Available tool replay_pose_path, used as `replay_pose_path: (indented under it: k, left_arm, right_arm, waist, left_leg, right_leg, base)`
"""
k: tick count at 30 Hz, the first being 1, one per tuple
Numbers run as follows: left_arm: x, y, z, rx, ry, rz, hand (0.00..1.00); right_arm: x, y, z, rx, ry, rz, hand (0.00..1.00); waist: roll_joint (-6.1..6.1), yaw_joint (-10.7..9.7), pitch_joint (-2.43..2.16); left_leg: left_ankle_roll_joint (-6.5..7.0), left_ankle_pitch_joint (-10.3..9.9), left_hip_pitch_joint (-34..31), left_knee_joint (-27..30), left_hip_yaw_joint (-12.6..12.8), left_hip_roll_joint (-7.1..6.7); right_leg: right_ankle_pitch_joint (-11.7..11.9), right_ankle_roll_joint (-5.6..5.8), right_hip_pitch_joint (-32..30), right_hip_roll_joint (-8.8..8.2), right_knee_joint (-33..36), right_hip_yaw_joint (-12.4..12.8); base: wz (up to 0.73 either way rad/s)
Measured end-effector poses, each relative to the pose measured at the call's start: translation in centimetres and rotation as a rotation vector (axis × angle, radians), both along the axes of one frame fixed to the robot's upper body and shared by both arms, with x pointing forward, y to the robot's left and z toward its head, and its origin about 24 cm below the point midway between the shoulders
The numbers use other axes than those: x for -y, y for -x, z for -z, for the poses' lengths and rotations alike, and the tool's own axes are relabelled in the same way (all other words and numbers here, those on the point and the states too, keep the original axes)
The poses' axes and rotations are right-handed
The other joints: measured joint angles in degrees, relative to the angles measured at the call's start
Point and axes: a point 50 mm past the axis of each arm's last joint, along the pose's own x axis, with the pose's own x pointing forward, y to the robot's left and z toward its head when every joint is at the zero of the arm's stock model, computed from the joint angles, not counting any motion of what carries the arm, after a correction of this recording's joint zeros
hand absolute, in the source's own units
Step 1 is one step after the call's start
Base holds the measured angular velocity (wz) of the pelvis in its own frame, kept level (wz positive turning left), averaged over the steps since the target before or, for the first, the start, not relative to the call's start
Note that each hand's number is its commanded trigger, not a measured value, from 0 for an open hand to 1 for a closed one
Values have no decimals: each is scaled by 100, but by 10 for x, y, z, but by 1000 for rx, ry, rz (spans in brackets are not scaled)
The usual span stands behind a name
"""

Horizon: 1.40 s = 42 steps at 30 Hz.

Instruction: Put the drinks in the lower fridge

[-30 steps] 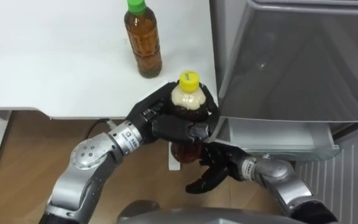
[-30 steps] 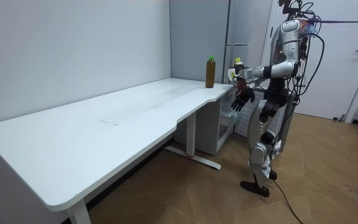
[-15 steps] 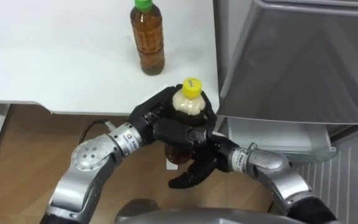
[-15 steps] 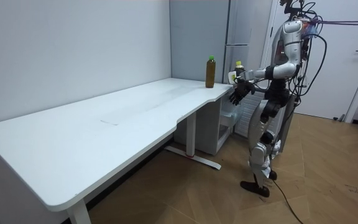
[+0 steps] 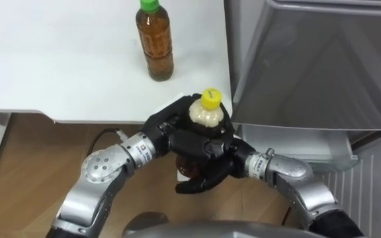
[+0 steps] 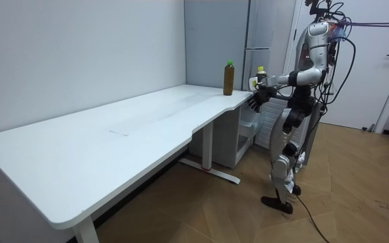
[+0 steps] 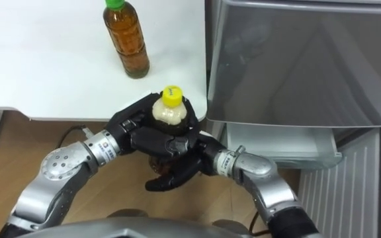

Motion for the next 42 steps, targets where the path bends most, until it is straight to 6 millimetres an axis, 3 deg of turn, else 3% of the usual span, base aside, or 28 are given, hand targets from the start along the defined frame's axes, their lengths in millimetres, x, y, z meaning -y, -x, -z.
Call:
replay_pose_path:
  k: [1, 2, 3, 4, 21, 22, 24, 25, 42]
  left_arm:
    - [1, 1, 0, -1, 0, 5, 100]
    - [2, 1, 1, -2, -1, 6, 100]
    - [2, 1, 1, -2, -2, 5, 100]
    - [2, 1, 1, 0, -7, 3, 100]
    - [2, -1, -2, -18, 66, -23, 100]
    - [3, -2, -2, -20, 73, -31, 89]
    - [3, -2, -2, -20, 72, -39, 37]
    - [3, -2, -2, -20, 72, -41, 0]
    - [2, -4, -3, -20, 84, -75, 0]
  right_arm:
    - [0, 0, 0, -5, -12, 9, 0]
    - [0, 0, 0, -8, -18, 13, 9]
    - [0, 0, 0, -9, -18, 14, 76]
    - [-1, 0, 0, -9, -18, 15, 100]
    - [0, 1, -1, -18, -67, 44, 100]
    - [-1, 1, -2, -14, -68, 44, 100]
    - [-1, 1, -2, -13, -68, 45, 100]
    - [-1, 1, -1, -14, -68, 45, 100]
    - [-6, 14, 2, -106, -175, 58, 100]
  waist:
    - [-2, -1, 1]
    - [-2, 0, 1]
    - [-2, -1, 1]
    - [-2, -2, 1]
    - [-45, -2, 12]
    - [-45, -2, 13]
    - [-45, -1, 12]
    - [-45, -2, 13]
    - [3, -3, 20]
  left_leg:
    - [0, 0, 0, -1, 1, 1]
    - [0, 0, -1, -1, 1, 2]
    - [0, 0, -2, -2, 2, 2]
    - [0, 0, -4, -4, 11, 5]
    - [-2, -1, 46, -65, 49, 8]
    - [-2, -1, 45, -66, 54, 9]
    - [-2, -1, 48, -70, 62, 10]
    - [-2, -1, 48, -71, 68, 13]
    - [-3, 0, 79, -95, 86, 19]
  right_leg:
    - [0, 0, -2, 1, -2, 1]
    - [0, 0, -4, 2, -3, -2]
    - [0, 0, -5, 3, -6, -3]
    - [1, -1, -8, 5, -12, -15]
    - [3, -3, 9, 13, -38, 32]
    - [3, -3, 6, 13, -38, 34]
    - [3, -3, 6, 15, -38, 40]
    - [3, -3, 3, 17, -38, 46]
    - [3, -3, 12, 22, -43, 63]
  base:
    - [0]
    - [0]
    - [0]
    - [0]
    - [0]
    - [0]
    - [0]
    - [0]
    - [0]
